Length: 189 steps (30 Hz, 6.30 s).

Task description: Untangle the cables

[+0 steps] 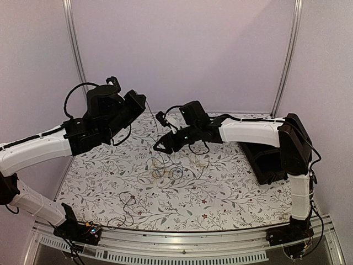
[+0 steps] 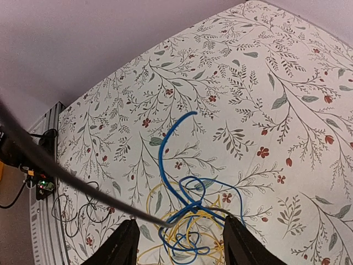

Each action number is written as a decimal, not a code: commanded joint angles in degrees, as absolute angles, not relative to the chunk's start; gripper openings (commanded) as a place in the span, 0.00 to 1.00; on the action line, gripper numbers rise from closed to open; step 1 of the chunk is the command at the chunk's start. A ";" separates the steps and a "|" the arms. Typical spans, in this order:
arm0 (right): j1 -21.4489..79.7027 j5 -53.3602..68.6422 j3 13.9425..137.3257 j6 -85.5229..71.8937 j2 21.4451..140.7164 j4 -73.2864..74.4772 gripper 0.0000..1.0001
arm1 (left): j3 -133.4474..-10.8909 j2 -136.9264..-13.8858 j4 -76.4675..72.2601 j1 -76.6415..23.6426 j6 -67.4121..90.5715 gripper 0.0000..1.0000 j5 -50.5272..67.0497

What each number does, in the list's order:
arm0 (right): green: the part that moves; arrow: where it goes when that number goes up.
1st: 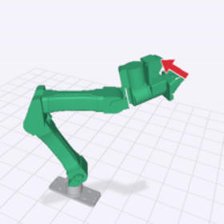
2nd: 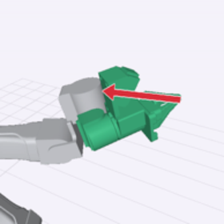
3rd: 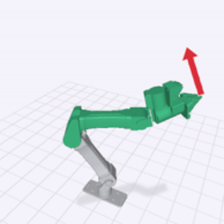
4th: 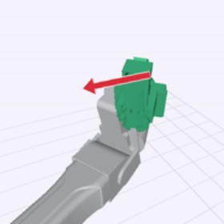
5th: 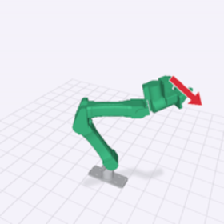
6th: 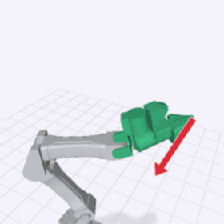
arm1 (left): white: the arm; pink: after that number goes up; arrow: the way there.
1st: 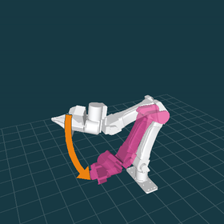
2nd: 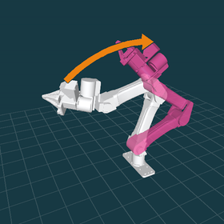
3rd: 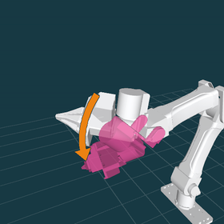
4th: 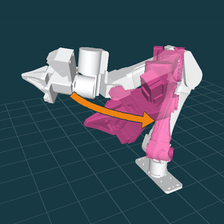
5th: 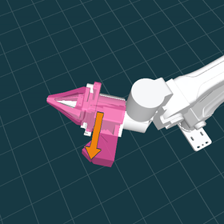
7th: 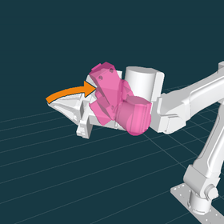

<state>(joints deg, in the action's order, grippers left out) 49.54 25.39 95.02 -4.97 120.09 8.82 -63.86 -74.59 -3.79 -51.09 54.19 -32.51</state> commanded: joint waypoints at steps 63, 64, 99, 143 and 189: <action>35.72 43.34 105.65 14.62 105.25 29.53 0.82 | -82.47 -78.61 -9.96 -52.30 25.12 0.00 -20.64; 35.95 44.62 106.13 13.84 105.80 29.27 0.84 | -82.32 -78.78 -10.00 -52.36 25.64 0.00 -20.55; 31.03 40.23 116.28 32.83 104.22 52.64 0.88 | -79.42 -72.34 -13.83 -52.40 22.39 0.00 -23.45; 36.65 38.38 123.25 6.05 114.26 35.33 0.00 | -47.57 -73.86 -30.43 -51.41 19.24 0.60 -16.64; 31.00 38.30 122.78 5.43 112.16 35.19 0.00 | -58.81 -97.24 -32.98 -54.15 -12.54 0.00 -9.04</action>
